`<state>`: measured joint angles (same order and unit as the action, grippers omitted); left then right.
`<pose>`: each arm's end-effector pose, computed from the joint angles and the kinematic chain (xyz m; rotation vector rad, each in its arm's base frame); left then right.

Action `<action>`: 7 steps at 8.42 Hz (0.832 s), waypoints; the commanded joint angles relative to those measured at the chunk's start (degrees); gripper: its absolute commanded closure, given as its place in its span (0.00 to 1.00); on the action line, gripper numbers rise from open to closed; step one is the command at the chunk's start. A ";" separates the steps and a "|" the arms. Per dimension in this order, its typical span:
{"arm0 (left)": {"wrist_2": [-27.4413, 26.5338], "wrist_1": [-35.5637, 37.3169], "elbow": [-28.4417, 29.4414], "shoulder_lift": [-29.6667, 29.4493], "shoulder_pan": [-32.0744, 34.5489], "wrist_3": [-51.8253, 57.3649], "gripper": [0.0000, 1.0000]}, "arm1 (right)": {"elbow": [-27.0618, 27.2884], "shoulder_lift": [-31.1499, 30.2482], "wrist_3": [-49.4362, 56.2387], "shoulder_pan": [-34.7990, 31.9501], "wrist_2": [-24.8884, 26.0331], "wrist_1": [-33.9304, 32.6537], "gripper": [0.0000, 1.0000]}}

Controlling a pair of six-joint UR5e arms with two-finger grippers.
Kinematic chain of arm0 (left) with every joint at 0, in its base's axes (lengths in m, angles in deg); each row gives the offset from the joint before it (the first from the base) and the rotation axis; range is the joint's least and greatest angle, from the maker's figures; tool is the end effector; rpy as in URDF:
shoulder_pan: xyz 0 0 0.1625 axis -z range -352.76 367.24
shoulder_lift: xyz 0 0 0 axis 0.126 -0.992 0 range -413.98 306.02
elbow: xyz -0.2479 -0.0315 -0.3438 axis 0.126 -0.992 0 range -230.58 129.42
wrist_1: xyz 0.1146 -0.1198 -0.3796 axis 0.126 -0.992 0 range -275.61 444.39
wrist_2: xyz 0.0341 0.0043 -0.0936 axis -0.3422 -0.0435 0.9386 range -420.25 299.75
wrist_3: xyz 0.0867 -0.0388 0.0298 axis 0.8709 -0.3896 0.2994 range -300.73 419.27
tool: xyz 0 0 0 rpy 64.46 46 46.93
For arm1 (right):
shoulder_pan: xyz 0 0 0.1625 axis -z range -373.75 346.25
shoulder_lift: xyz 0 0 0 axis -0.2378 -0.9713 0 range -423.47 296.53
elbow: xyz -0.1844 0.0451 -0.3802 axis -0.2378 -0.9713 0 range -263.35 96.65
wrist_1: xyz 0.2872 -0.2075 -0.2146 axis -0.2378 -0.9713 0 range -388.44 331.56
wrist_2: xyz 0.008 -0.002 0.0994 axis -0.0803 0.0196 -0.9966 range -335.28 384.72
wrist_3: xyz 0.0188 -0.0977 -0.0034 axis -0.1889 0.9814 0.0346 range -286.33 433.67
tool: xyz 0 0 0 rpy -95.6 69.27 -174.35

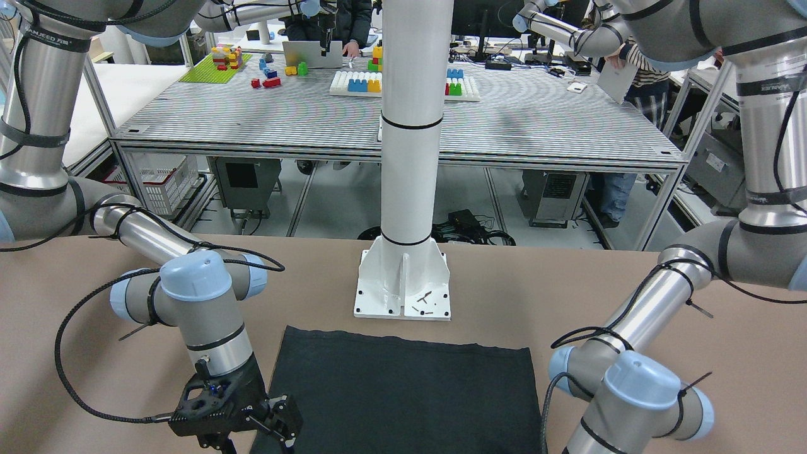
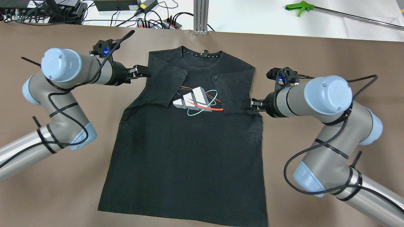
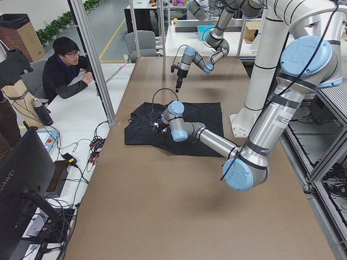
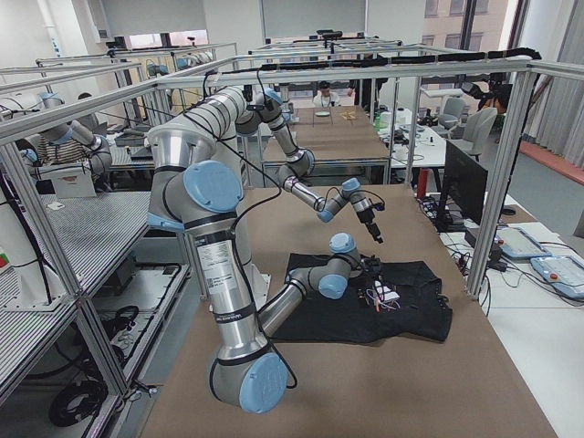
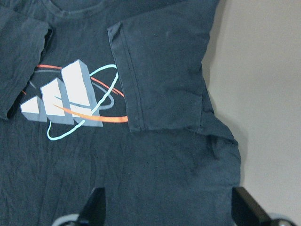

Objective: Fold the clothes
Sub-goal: 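Release the sleeves and draw both grippers back from the shirt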

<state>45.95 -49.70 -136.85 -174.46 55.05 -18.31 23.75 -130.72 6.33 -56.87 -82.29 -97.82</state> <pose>0.3843 -0.5812 0.2895 0.4054 1.1909 -0.3601 -0.3649 -0.4844 0.2631 0.3430 -1.0255 0.1649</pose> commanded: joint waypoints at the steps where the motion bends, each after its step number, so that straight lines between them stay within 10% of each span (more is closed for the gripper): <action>1: 0.68 3.83 -15.90 13.72 -2.62 -0.55 0.06 | 8.37 -6.65 -2.51 0.14 -8.01 -3.04 0.06; 4: 0.77 4.09 -23.32 22.64 -2.90 -3.01 0.06 | 8.38 -11.02 -8.26 3.45 -9.80 2.20 0.06; 7: -1.25 4.01 -23.33 24.50 -2.90 -3.01 0.06 | 8.21 -25.61 -9.22 7.61 -10.06 25.39 0.06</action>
<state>45.94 -45.68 -159.94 -151.33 52.19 -21.24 32.01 -148.49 -2.52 -51.09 -91.92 -84.29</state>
